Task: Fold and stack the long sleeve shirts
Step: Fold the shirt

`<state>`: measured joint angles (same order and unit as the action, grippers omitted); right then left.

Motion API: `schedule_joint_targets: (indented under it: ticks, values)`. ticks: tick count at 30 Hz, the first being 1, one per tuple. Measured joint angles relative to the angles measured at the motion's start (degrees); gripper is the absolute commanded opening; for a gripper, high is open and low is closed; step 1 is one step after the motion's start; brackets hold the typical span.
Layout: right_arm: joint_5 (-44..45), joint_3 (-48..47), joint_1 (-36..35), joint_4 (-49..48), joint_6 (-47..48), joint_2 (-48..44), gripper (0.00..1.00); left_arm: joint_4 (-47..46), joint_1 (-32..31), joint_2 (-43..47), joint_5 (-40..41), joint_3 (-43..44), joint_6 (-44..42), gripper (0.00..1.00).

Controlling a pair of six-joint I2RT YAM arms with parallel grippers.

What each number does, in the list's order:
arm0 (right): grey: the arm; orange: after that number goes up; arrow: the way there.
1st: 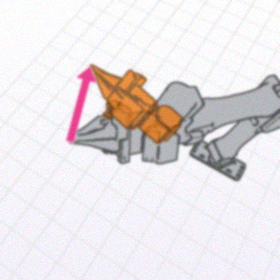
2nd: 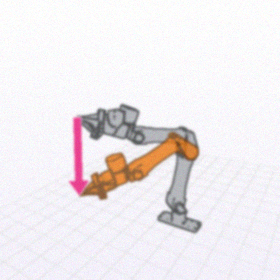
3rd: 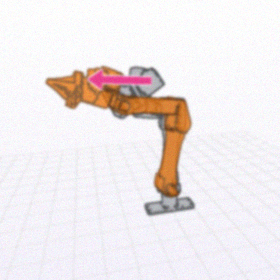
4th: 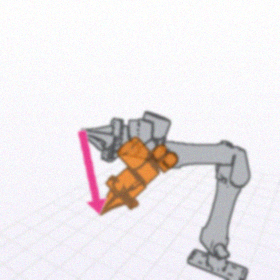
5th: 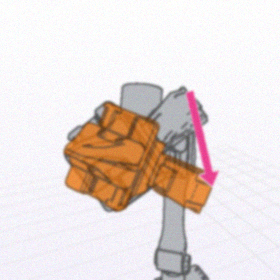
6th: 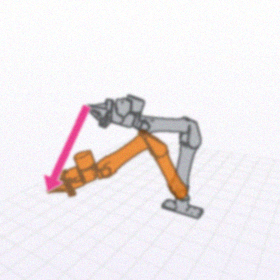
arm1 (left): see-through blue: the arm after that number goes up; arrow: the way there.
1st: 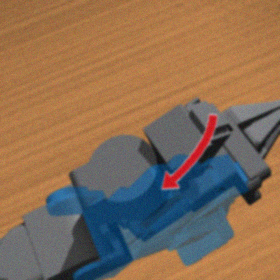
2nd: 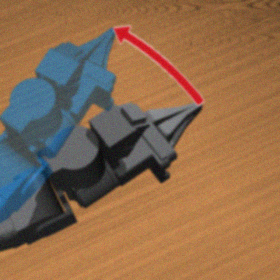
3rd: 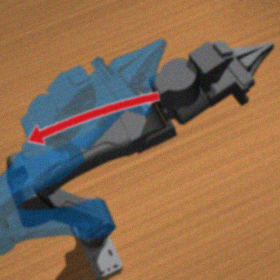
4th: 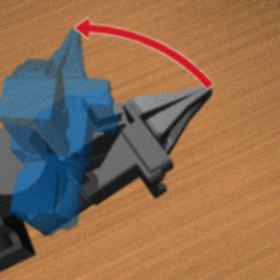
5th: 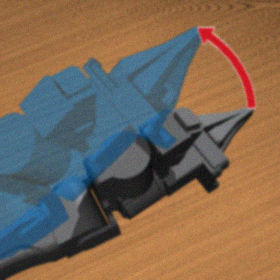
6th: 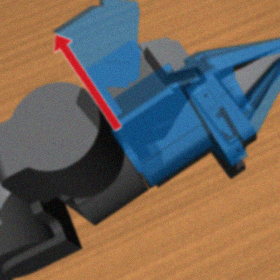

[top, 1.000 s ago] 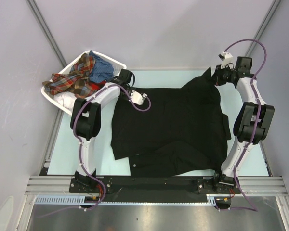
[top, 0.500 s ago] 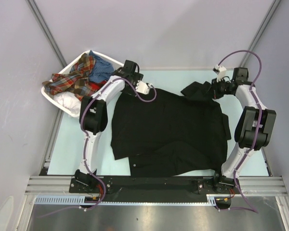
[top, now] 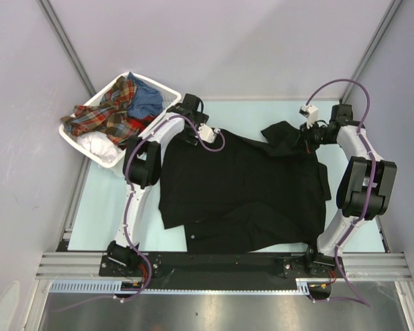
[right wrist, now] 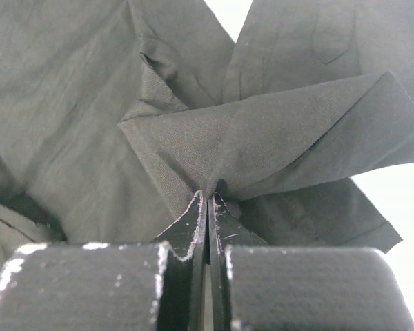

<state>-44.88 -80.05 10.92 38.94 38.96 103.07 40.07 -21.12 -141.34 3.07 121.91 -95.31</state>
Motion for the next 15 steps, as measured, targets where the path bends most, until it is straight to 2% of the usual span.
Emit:
schedule_joint_targets:
  ticks: [3,15]
  values:
    - [0.02,0.57,-0.02,0.96,1.33,0.00,0.00,-0.61,-0.09,0.81,-0.11,-1.81,-0.96,0.99]
    - [1.03,2.80,-0.04,3.72,6.75,-0.02,0.00,5.95,-0.22,2.91,-2.51,-3.06,-4.11,0.97]
